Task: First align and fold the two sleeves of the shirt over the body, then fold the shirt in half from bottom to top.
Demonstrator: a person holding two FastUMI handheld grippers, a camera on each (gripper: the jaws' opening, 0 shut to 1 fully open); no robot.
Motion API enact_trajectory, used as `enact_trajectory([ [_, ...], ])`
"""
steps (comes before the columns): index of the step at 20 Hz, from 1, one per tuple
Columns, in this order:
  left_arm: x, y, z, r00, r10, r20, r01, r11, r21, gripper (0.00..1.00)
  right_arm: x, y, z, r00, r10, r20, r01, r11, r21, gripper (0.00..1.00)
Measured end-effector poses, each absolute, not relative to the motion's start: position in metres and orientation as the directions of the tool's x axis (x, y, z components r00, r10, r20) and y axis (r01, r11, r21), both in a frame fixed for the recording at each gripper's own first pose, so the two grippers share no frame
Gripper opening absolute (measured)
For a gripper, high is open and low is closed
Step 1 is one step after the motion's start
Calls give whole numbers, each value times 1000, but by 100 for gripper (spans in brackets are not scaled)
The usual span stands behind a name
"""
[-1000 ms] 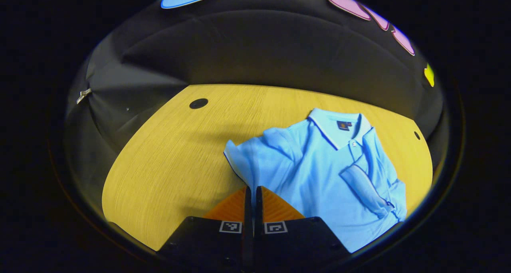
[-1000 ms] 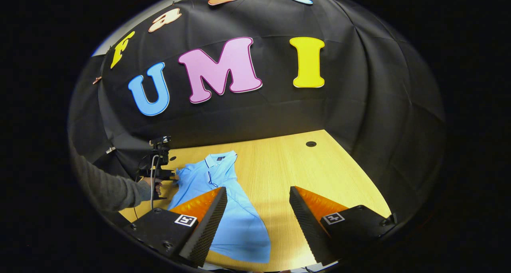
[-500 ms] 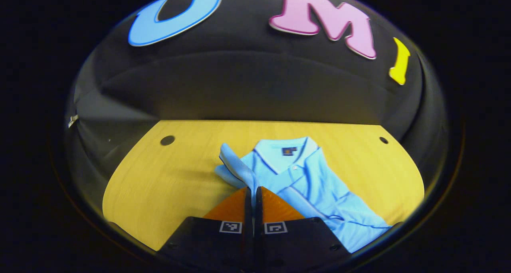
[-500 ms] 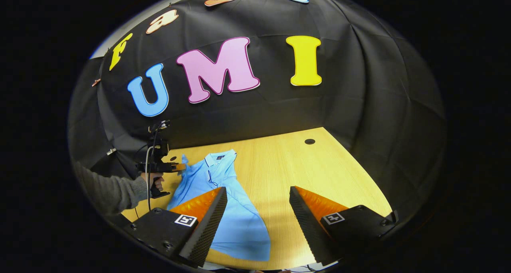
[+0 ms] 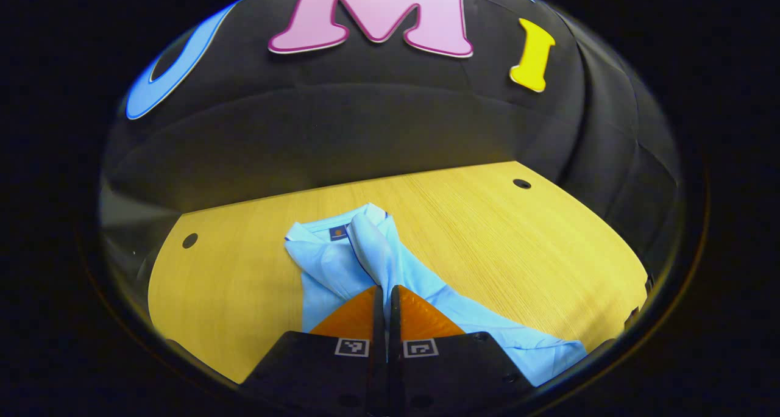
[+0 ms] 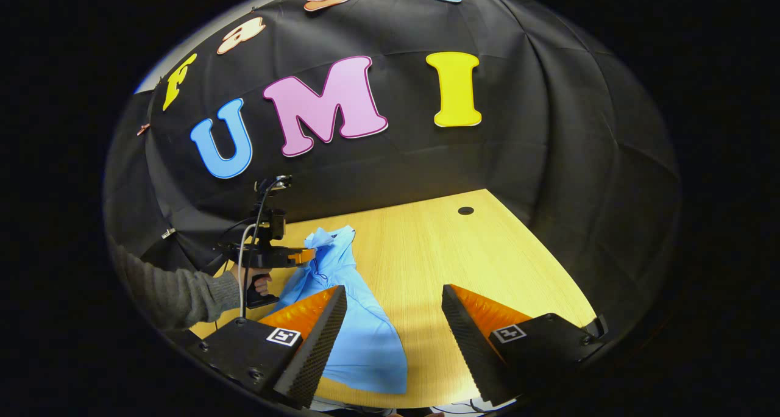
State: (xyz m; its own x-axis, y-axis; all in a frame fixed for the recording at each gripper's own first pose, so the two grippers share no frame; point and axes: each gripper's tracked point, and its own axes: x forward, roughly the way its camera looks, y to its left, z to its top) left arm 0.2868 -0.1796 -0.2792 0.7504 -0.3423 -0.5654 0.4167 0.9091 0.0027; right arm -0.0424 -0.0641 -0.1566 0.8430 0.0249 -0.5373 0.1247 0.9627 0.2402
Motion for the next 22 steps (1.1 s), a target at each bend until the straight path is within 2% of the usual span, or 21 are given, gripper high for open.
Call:
enact_trajectory([
  [9,277,-195,-339,684,-253,-685,470,870,149,6,-48,-71,-163,837,16,-547,146,957,251,98],
  [15,280,-199,-351,684,-195,-703,476,849,227,6,-52,-75,-166,833,5,-554,160,955,250,98],
  [16,281,-198,-351,688,-185,-702,471,850,238,9,-53,-75,-166,832,3,-554,162,955,249,98],
  [17,281,-199,-351,691,-186,-699,469,851,237,7,-53,-76,-166,832,2,-555,162,955,248,98],
  [19,281,-196,-349,697,-178,-695,458,856,240,21,-56,-75,-166,831,3,-556,163,955,249,98],
  [21,281,-194,-348,697,-175,-696,454,859,238,24,-55,-74,-167,831,4,-556,163,954,251,98],
  [22,281,-192,-347,699,-169,-695,450,859,244,34,-55,-73,-167,832,6,-555,161,954,251,98],
])
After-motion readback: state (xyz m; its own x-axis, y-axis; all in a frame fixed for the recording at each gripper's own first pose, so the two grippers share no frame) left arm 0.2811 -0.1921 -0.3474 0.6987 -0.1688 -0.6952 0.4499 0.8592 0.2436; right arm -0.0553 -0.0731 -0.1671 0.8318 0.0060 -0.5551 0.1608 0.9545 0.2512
